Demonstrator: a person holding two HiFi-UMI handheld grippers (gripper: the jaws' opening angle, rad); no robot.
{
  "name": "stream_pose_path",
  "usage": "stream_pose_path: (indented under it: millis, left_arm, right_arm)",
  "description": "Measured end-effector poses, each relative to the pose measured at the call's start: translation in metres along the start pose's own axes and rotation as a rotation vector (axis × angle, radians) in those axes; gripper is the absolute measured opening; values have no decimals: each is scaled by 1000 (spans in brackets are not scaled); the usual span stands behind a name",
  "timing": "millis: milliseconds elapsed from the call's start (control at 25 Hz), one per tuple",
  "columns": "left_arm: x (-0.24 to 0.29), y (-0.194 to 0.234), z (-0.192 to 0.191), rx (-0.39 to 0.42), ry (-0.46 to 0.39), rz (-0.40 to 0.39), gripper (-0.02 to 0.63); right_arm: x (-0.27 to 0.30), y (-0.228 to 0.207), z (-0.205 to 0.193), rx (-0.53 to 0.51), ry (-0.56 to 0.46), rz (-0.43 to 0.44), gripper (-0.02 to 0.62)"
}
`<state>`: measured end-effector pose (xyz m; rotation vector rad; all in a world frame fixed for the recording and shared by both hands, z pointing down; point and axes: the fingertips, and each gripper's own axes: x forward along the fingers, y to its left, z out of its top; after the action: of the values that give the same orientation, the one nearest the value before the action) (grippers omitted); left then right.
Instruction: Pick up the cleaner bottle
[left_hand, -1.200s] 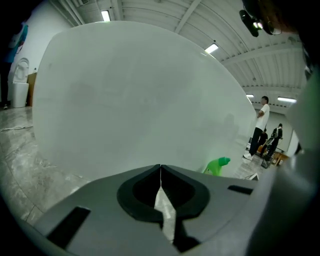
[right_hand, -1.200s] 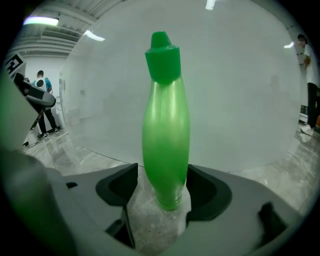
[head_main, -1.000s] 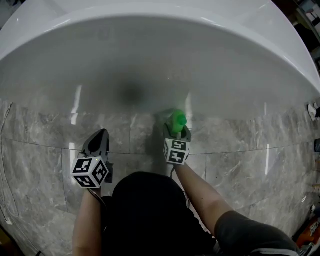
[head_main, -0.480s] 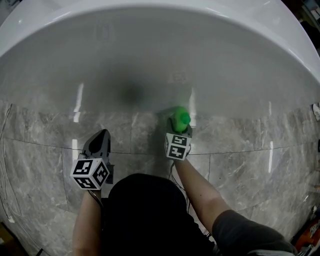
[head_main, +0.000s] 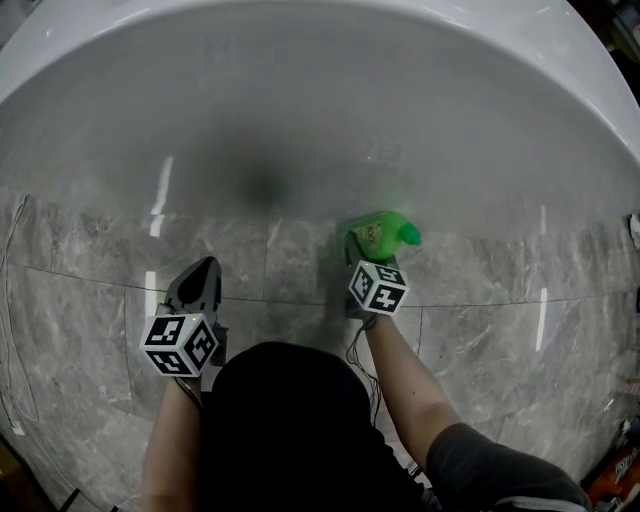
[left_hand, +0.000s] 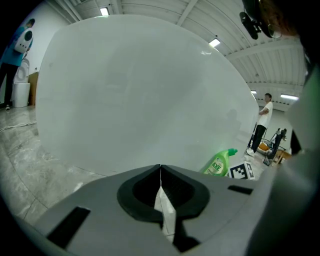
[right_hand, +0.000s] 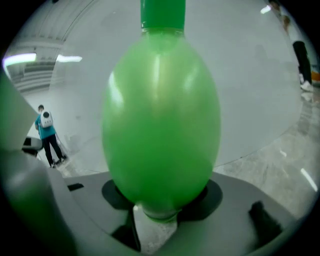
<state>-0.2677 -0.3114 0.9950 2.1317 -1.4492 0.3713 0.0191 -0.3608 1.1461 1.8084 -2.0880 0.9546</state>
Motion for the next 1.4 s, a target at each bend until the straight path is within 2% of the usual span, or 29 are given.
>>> stream_pose_path:
  millis: [120,400,480,680,960,1080,1240,1320,1400]
  left_arm:
    - [-4,1,2,5,3,6,14]
    - [-16,2,2,12,-15,-3,14]
    - [-23,4,-1,0,-18,-6,14]
    - [-48,16,1,-32,-46,23,14]
    - [-108,27,45,-71,-97,106,14]
    - [-141,13,63,-3,-57,120,14]
    - [-194,-22,88,70,-4,77,14]
    - [-218,-37,100,51,12,81,14]
    - [-244,-49,114,-7,11,99,14]
  right_arm:
    - [-6,7,-2,161,-19,70,207]
    - [-24,42,1,443,-65,294,206]
    - [-28,57,10,487,-83,350,206]
    - [-44,103,35,519,-79,474,206]
    - [-89,167,73,498,-3,558,206]
    - [-116,194,94,474,41,583,206]
    - [-163,236,125,498,109,658,206]
    - [-191,253,146,479,144,694,206]
    - [-220,268,166,466,172,724,206]
